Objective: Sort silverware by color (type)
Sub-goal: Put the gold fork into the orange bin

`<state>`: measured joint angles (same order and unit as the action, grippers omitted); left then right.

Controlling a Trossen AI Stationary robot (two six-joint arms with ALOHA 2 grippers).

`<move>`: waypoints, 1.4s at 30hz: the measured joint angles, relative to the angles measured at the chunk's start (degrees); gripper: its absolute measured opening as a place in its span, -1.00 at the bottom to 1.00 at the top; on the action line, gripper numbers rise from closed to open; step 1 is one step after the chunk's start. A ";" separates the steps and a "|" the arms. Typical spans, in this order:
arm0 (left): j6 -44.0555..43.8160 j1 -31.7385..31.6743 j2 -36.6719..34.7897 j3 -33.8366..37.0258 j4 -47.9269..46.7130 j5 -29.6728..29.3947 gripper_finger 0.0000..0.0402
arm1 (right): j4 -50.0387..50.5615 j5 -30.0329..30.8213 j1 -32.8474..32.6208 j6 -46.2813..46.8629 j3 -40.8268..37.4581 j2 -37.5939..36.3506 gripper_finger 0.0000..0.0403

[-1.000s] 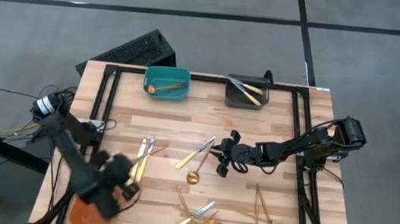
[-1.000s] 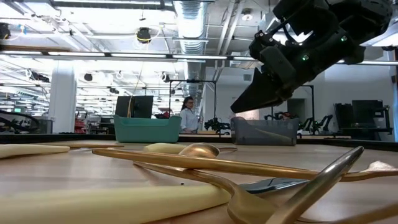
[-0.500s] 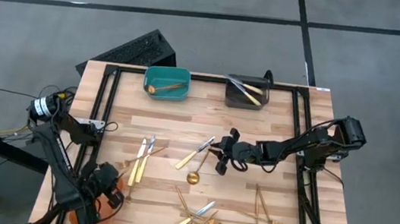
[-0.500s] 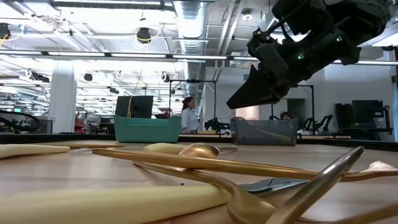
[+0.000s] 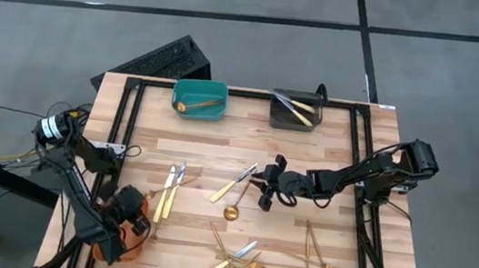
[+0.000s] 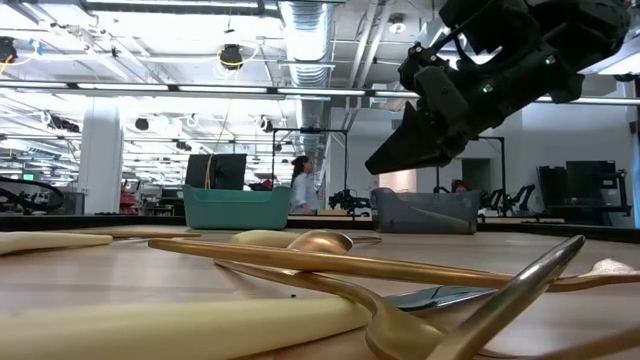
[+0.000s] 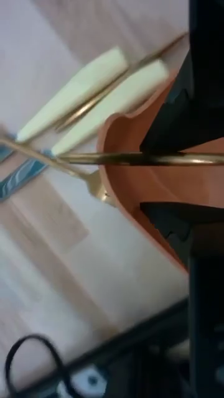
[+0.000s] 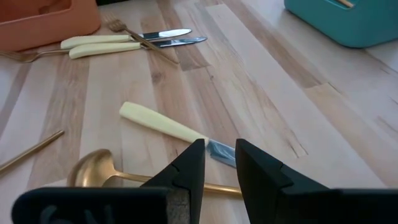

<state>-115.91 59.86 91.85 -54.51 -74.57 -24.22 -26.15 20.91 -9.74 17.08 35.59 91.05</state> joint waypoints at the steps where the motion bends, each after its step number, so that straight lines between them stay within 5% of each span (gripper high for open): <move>1: 0.86 -0.28 -0.05 -0.03 -0.07 1.08 -0.37 | 0.00 0.00 0.00 0.00 0.00 0.00 -0.42; 6: 4.12 -0.69 -0.11 -3.38 -0.34 4.26 -0.36 | 0.37 0.00 -0.38 0.00 0.00 0.00 -0.42; 15: 9.01 -1.13 -0.19 -10.69 -5.93 -10.60 -0.36 | 2.07 -0.02 -0.04 -0.03 0.02 -3.19 -0.42; 19: 15.24 -4.98 -0.20 -10.22 -4.93 -10.71 -0.36 | 5.16 -0.02 -0.02 -0.46 0.02 -6.32 -0.42; 34: 61.93 -31.51 -0.20 -9.17 7.54 -6.97 -0.36 | 28.00 0.09 0.02 -5.13 0.02 -29.61 -0.42; 42: 84.09 -45.80 -0.20 -6.04 19.49 1.42 -0.36 | 36.11 3.33 0.02 -1.57 0.02 -35.64 -0.42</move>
<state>-31.82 14.06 91.66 -60.55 -55.08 -22.81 9.96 24.24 -9.72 15.51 35.62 55.40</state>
